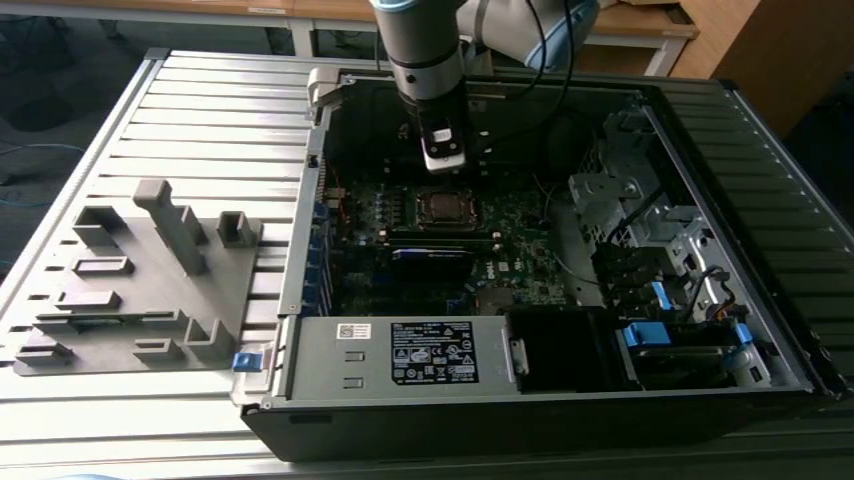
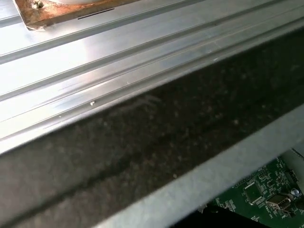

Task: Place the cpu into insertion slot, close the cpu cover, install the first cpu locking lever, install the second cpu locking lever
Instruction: 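Install the first cpu locking lever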

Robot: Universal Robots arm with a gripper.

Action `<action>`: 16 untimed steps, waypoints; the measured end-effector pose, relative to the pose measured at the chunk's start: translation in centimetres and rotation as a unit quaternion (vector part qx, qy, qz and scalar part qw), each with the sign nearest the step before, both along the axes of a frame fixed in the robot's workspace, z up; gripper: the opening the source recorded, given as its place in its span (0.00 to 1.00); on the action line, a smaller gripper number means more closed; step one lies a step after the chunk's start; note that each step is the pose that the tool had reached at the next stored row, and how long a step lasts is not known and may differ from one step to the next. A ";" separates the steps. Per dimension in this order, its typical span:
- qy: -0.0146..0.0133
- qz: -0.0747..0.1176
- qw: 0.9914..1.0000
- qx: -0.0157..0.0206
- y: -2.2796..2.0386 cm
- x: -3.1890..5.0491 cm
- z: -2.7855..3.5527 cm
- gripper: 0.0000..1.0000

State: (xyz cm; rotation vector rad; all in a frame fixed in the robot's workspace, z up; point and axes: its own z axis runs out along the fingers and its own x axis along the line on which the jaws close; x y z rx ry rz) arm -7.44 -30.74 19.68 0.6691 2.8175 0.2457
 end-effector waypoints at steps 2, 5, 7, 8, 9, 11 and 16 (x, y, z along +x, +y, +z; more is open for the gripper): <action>0.000 0.000 1.000 0.000 -0.11 0.00 -0.05 0.11; 0.000 0.001 1.000 0.000 -0.33 0.00 -0.14 0.11; 0.000 0.002 1.000 -0.001 -0.46 0.00 -0.20 0.11; 0.000 0.002 1.000 -0.001 -0.54 0.00 -0.24 0.11; 0.000 0.002 1.000 -0.002 -0.59 0.00 -0.28 0.11; 0.000 0.002 1.000 -0.003 -0.65 -0.01 -0.33 0.11; -0.001 0.003 1.000 -0.005 -0.69 -0.01 -0.57 0.11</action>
